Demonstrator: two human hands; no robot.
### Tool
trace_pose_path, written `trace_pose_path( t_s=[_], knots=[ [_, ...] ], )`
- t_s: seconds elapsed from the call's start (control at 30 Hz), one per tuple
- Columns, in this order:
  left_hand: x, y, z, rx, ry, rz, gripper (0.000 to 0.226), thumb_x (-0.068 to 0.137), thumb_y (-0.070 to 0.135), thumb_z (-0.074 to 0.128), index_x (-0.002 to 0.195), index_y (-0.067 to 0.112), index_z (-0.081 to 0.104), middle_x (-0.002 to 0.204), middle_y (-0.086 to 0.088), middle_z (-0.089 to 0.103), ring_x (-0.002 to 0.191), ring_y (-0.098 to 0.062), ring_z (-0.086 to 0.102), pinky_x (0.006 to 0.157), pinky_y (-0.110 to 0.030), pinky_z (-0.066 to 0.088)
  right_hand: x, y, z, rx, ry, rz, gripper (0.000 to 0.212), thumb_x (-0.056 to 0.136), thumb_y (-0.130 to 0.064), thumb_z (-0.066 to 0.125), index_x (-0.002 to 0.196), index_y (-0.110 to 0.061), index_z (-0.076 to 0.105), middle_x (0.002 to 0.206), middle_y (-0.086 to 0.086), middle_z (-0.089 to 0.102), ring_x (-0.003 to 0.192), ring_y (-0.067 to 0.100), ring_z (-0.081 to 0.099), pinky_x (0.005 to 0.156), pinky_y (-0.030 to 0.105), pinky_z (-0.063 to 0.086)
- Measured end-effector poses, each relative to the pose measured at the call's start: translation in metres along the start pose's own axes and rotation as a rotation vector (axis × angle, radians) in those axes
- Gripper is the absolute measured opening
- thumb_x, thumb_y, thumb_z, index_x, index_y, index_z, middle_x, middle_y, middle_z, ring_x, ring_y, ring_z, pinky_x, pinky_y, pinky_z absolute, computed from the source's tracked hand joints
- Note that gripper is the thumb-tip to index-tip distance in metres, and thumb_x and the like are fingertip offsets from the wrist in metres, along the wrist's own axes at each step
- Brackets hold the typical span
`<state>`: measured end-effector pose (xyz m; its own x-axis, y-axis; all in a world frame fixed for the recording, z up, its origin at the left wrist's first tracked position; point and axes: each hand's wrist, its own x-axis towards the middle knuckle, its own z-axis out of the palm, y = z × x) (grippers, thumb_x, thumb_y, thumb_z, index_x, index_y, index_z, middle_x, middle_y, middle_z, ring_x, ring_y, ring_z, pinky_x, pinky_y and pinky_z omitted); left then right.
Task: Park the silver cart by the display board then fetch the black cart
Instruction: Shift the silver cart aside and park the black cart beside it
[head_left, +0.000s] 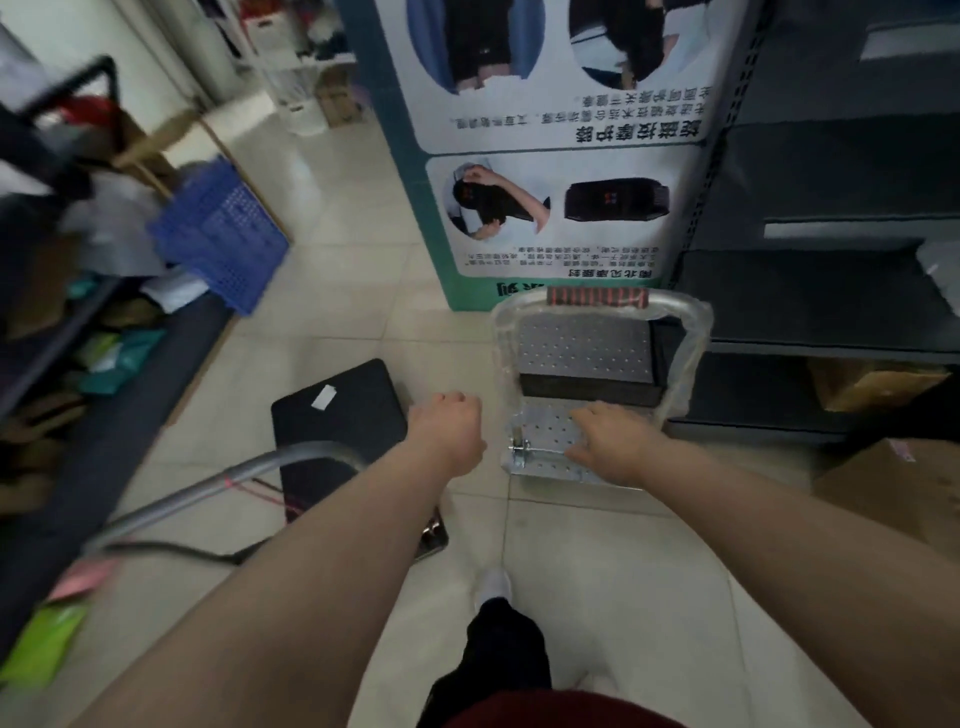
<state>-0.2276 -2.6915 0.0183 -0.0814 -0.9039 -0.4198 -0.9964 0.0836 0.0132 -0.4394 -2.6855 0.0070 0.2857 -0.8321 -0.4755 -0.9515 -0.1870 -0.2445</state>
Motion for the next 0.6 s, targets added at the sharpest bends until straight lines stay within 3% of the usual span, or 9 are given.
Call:
trace_pose_path(
  t_s=[0.2,0.33,0.6],
  knots=[
    [-0.059,-0.087,0.008,-0.065,0.111,-0.223,0.055,0.088,0.026,0.057,0.137,0.012,0.038,0.142,-0.009,0.039,0.133,-0.032,0.032,0.111,-0.062,0.024,0.016,-0.084,0.011,-0.037,-0.029,-0.192,0.057,0.093,-0.041,0.048,0.141,-0.01,0.036,0.142,0.017,0.041,0.13,0.032,0.039,0.105,0.038,0.035],
    [-0.095,-0.149,0.019,-0.053,0.184,-0.337,0.05,0.086,0.027,0.058,0.131,0.014,0.042,0.137,-0.008,0.044,0.128,-0.031,0.039,0.105,-0.058,0.033,0.033,-0.151,0.023,-0.071,-0.053,-0.296,0.059,0.096,-0.037,0.045,0.144,-0.009,0.029,0.147,0.016,0.034,0.132,0.033,0.036,0.108,0.039,0.033],
    [-0.129,-0.288,0.054,-0.171,0.206,-0.471,0.063,0.083,0.017,0.06,0.138,0.018,0.03,0.143,-0.003,0.034,0.133,-0.028,0.031,0.107,-0.057,0.031,0.078,-0.296,0.05,-0.105,0.055,-0.414,0.057,0.094,-0.04,0.047,0.141,-0.012,0.034,0.142,0.011,0.041,0.126,0.03,0.042,0.101,0.043,0.04]
  ],
)
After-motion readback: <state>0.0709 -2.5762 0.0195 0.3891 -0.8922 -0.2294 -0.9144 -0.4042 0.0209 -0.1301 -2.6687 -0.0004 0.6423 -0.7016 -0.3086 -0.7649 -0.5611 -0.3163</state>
